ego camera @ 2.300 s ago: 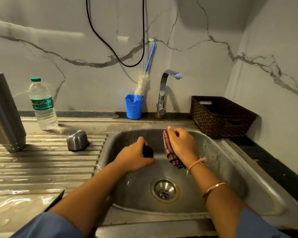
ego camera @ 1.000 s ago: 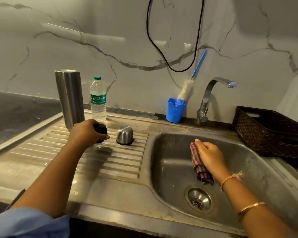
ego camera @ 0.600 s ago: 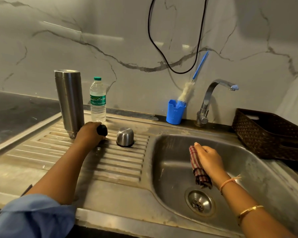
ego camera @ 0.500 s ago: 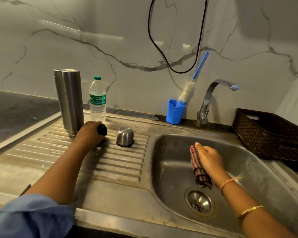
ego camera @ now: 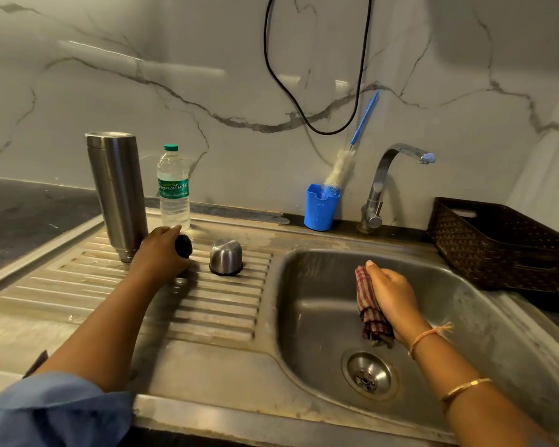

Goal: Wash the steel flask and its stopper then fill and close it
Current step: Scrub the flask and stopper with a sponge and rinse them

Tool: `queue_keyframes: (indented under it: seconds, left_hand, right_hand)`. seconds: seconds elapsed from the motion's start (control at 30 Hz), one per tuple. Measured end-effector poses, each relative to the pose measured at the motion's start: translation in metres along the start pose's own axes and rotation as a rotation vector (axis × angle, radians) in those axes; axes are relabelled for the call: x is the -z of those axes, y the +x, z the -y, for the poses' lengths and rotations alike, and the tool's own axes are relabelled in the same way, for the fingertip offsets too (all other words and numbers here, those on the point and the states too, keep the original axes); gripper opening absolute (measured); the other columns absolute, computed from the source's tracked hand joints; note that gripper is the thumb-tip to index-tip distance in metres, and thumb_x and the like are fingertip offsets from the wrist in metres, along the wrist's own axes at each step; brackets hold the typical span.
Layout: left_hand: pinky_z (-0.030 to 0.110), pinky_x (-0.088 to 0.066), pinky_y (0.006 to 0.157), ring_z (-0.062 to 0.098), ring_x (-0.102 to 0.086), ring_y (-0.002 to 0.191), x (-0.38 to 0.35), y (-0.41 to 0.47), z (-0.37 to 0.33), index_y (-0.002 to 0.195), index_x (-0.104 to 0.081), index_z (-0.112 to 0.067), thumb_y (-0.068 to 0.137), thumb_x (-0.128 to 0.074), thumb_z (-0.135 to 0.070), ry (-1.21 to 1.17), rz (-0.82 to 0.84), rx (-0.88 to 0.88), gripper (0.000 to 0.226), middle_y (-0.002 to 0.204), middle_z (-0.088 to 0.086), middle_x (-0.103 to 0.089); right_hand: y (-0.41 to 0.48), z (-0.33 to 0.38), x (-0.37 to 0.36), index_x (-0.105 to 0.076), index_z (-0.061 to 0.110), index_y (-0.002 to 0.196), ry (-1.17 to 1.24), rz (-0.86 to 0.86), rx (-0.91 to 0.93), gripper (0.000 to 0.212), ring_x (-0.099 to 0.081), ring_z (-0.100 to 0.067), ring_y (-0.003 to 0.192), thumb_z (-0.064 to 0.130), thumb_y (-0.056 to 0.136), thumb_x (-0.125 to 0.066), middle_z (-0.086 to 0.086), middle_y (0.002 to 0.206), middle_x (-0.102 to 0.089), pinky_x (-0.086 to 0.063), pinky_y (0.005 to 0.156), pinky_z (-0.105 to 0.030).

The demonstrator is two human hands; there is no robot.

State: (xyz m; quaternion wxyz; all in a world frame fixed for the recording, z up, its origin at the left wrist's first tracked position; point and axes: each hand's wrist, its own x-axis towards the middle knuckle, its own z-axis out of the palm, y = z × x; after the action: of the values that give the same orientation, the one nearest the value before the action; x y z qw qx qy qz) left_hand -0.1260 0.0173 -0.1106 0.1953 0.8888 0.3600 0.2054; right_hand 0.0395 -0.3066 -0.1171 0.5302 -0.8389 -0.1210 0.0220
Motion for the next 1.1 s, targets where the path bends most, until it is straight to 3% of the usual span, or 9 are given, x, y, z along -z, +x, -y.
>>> queue_keyframes:
  seconds: [0.17, 0.27, 0.43, 0.57, 0.67, 0.77, 0.93, 1.0, 1.1]
  left_hand:
    - [0.046, -0.025, 0.113, 0.028, -0.019, 0.142, -0.004, -0.015, -0.027, 0.144, -0.036, -0.016, 0.082, -0.071, -0.025, -0.027, -0.219, -0.232, 0.071, 0.151, 0.01, -0.029]
    - [0.044, -0.028, 0.111, 0.023, -0.019, 0.143, -0.015, -0.021, -0.054, 0.137, -0.045, -0.019, 0.088, -0.064, -0.026, -0.058, -0.182, -0.399, 0.054, 0.15, 0.005, -0.033]
    - [0.045, -0.022, 0.115, 0.031, -0.014, 0.143, -0.041, -0.014, -0.073, 0.144, -0.032, -0.021, 0.089, -0.061, -0.029, 0.066, -0.047, -0.235, 0.063, 0.153, 0.015, -0.021]
    - [0.047, -0.037, 0.103, 0.041, -0.038, 0.129, -0.054, -0.014, -0.072, 0.144, -0.03, -0.021, 0.091, -0.057, -0.036, 0.103, 0.018, -0.071, 0.062, 0.145, 0.022, -0.029]
    - [0.047, -0.043, 0.096, 0.04, -0.047, 0.118, -0.059, -0.018, -0.079, 0.142, -0.035, -0.018, 0.089, -0.061, -0.034, -0.008, -0.032, -0.05, 0.061, 0.137, 0.021, -0.038]
    - [0.046, -0.042, 0.099, 0.037, -0.047, 0.12, -0.063, -0.025, -0.098, 0.143, -0.034, -0.016, 0.083, -0.069, -0.03, -0.081, -0.101, -0.186, 0.071, 0.138, 0.016, -0.041]
    - [0.041, -0.037, 0.105, 0.029, -0.039, 0.127, -0.081, -0.044, -0.154, 0.14, -0.04, -0.021, 0.08, -0.073, -0.022, -0.061, -0.09, -0.332, 0.069, 0.141, 0.007, -0.04]
    - [0.038, -0.042, 0.101, 0.025, -0.045, 0.12, -0.089, -0.053, -0.177, 0.135, -0.045, -0.022, 0.078, -0.075, -0.022, -0.299, 0.0, -0.225, 0.064, 0.134, 0.006, -0.046]
    - [0.034, -0.051, 0.084, 0.021, -0.057, 0.099, -0.086, -0.068, -0.21, 0.116, -0.053, -0.017, 0.081, -0.071, -0.027, -1.013, 0.338, 0.157, 0.04, 0.117, 0.008, -0.057]
  right_hand:
    - [0.001, 0.002, 0.004, -0.065, 0.01, 0.092, 0.062, -0.007, -0.034, 0.042, -0.062, -0.027, 0.09, 0.044, 0.097, -0.04, -0.013, 0.094, -0.067, -0.048, 0.082, -0.036]
    - [0.001, 0.004, 0.007, -0.063, 0.013, 0.099, 0.251, 0.06, -0.18, 0.04, -0.064, -0.027, 0.086, 0.046, 0.096, -0.041, -0.012, 0.092, -0.067, -0.052, 0.086, -0.042]
    - [-0.005, 0.007, 0.026, -0.062, 0.006, 0.083, 0.599, 0.196, -0.506, 0.05, -0.058, -0.026, 0.068, 0.048, 0.097, -0.038, -0.016, 0.075, -0.062, -0.045, 0.058, -0.034]
    - [-0.002, 0.001, 0.04, -0.059, 0.002, 0.081, 0.809, 0.184, -0.592, 0.054, -0.06, -0.025, 0.046, 0.05, 0.094, -0.04, -0.015, 0.053, -0.063, -0.051, 0.044, -0.027]
    - [0.0, -0.001, 0.047, -0.06, 0.0, 0.087, 0.917, 0.179, -0.59, 0.05, -0.058, -0.027, 0.07, 0.049, 0.091, -0.047, -0.018, 0.073, -0.064, -0.047, 0.06, -0.036]
    - [0.0, 0.003, 0.051, -0.059, 0.002, 0.097, 0.996, 0.194, -0.567, 0.049, -0.058, -0.031, 0.083, 0.049, 0.088, -0.051, -0.02, 0.092, -0.061, -0.046, 0.069, -0.043]
    - [0.001, 0.004, 0.054, -0.059, 0.007, 0.083, 0.985, 0.183, -0.5, 0.025, -0.057, -0.029, 0.077, 0.029, 0.088, -0.049, -0.015, 0.081, -0.058, -0.048, 0.076, -0.047]
    - [0.001, 0.003, 0.056, -0.057, 0.005, 0.079, 0.967, 0.166, -0.507, 0.026, -0.056, -0.029, 0.074, 0.026, 0.09, -0.047, -0.014, 0.077, -0.058, -0.047, 0.075, -0.048]
    - [0.004, 0.002, 0.056, -0.057, 0.008, 0.073, 0.928, 0.114, -0.486, 0.024, -0.057, -0.025, 0.068, 0.023, 0.089, -0.047, -0.009, 0.06, -0.063, -0.048, 0.067, -0.036]
